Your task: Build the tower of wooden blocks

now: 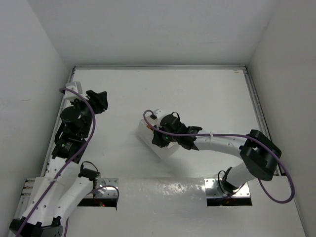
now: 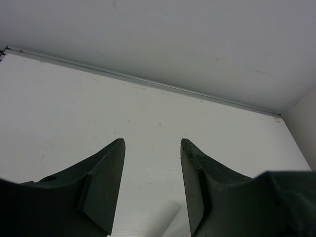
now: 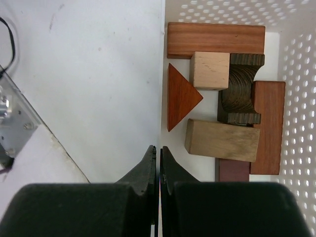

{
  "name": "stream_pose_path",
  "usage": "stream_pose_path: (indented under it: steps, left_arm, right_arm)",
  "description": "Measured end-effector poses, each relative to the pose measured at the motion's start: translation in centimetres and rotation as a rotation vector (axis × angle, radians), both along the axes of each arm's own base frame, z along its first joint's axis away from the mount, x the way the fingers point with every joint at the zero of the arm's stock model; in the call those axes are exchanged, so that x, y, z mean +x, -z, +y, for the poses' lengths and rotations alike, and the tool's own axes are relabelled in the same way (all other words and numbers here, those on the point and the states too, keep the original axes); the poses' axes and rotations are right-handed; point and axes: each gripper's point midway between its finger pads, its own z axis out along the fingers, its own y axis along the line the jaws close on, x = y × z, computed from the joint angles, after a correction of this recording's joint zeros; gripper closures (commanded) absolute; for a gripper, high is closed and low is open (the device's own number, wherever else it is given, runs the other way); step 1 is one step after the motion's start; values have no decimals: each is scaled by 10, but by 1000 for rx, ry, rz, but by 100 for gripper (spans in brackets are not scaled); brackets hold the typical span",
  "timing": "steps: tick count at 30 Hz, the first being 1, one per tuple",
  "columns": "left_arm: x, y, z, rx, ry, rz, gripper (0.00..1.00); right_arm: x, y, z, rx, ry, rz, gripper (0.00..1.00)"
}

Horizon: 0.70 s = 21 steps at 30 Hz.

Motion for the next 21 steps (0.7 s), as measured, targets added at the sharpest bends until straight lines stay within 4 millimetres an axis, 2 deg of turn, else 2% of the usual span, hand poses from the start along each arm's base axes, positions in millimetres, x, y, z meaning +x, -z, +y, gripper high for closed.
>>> stream_pose_path:
  steps: [14,21]
  left_arm:
    - [0,0,-1,-7,3,0,54]
    - [0,0,-2,-11,10,0,54]
  right_arm:
    - [28,-24,13,227,106,92,100]
    - [44,-38,24,442,182,187,100]
